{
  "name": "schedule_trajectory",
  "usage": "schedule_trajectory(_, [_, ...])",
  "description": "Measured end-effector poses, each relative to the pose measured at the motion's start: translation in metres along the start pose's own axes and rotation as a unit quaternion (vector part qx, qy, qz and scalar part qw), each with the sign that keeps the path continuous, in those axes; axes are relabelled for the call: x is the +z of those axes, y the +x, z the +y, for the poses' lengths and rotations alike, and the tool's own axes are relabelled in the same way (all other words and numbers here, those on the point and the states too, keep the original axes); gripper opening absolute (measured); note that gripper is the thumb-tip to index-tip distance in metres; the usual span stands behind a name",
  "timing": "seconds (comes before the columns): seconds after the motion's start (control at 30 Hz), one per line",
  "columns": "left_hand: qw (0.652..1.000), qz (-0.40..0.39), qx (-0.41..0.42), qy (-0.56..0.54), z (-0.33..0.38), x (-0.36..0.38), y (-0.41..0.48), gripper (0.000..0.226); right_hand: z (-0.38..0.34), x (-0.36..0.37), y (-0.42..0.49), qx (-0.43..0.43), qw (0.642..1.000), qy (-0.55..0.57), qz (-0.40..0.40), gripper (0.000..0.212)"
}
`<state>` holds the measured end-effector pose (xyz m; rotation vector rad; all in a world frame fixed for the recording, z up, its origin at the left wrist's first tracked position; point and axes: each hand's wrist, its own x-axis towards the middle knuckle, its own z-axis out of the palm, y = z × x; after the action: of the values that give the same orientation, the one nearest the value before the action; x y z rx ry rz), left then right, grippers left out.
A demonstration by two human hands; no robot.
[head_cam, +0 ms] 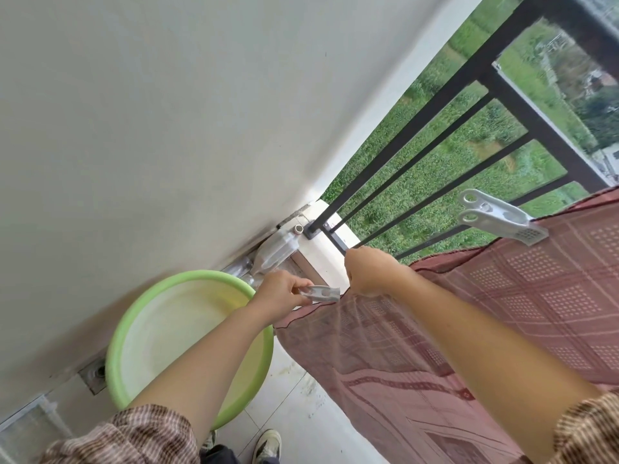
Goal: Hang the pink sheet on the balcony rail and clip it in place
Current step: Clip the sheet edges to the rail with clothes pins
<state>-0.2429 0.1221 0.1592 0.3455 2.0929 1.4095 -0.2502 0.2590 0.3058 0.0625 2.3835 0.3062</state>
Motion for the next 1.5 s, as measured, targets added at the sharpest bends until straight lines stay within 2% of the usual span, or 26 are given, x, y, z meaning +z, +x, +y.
schedule_trajectory(0.1, [0.999,-0.016,0.024,0.032,0.004,0.002,0.004,0.022,-0.001,0.002,0.001,-0.007,1.000,-0.010,0.001,0.034])
schedule_trajectory(0.23, [0.997,-0.024,0.034,0.064,0.006,0.000,0.007,0.016,0.001,0.011,0.004,-0.011,0.999,-0.027,-0.017,0.034])
schedule_trajectory(0.33, [0.995,-0.038,0.039,0.084,0.007,-0.004,0.011,0.014,0.005,0.014,0.008,-0.031,0.998,-0.035,-0.034,0.011])
schedule_trajectory(0.37, [0.994,-0.041,0.045,0.089,0.008,-0.004,0.012,0.013,0.005,0.014,0.008,-0.042,0.998,-0.032,-0.043,0.010])
schedule_trajectory(0.5, [0.989,-0.057,0.068,0.119,0.016,-0.004,0.014,0.010,0.006,0.011,0.003,-0.078,0.994,-0.022,-0.073,0.019])
schedule_trajectory(0.97, [0.948,-0.105,0.088,0.288,0.030,0.006,0.027,0.020,0.007,0.009,0.001,-0.091,0.994,-0.048,-0.041,0.017])
schedule_trajectory(1.27, [0.950,-0.100,0.096,0.280,0.020,-0.002,0.032,0.013,0.007,0.008,-0.001,-0.072,0.996,-0.049,-0.029,0.019])
schedule_trajectory(1.5, [0.943,-0.097,0.107,0.299,0.020,0.003,0.027,0.016,0.005,0.006,-0.002,-0.059,0.997,-0.049,-0.023,0.019])
